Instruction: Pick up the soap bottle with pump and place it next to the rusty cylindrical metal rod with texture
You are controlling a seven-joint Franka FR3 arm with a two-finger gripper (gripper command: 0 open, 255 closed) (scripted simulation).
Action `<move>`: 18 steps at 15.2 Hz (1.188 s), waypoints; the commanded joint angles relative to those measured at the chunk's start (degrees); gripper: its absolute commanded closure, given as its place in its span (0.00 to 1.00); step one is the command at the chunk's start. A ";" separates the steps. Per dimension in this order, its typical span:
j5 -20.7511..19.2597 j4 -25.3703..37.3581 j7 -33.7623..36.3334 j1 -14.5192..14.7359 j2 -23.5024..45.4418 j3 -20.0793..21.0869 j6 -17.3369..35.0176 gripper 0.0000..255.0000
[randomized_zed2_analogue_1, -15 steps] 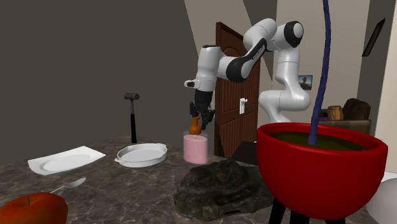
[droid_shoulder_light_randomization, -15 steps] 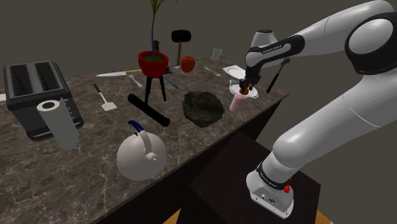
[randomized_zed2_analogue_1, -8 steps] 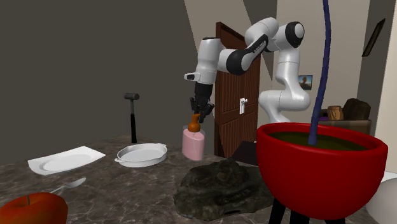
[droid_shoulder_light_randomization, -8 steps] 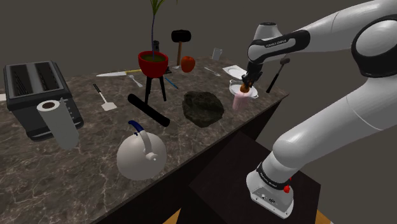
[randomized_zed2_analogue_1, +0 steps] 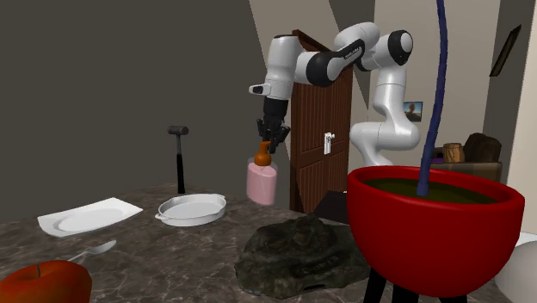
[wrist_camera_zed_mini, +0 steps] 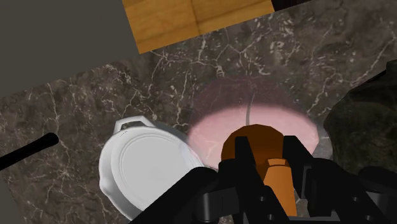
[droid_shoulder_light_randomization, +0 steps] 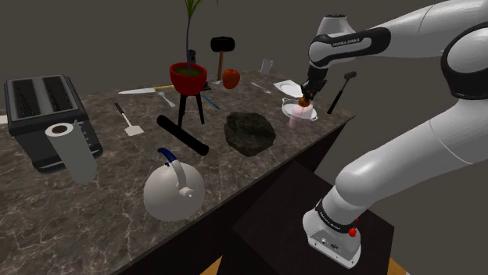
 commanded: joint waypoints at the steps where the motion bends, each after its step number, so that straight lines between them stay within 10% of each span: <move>1: 0.14 1.17 -0.29 0.05 -0.51 0.20 -1.65 1.00; 18: 1.50 12.69 -2.55 0.62 -2.17 1.78 -14.65 1.00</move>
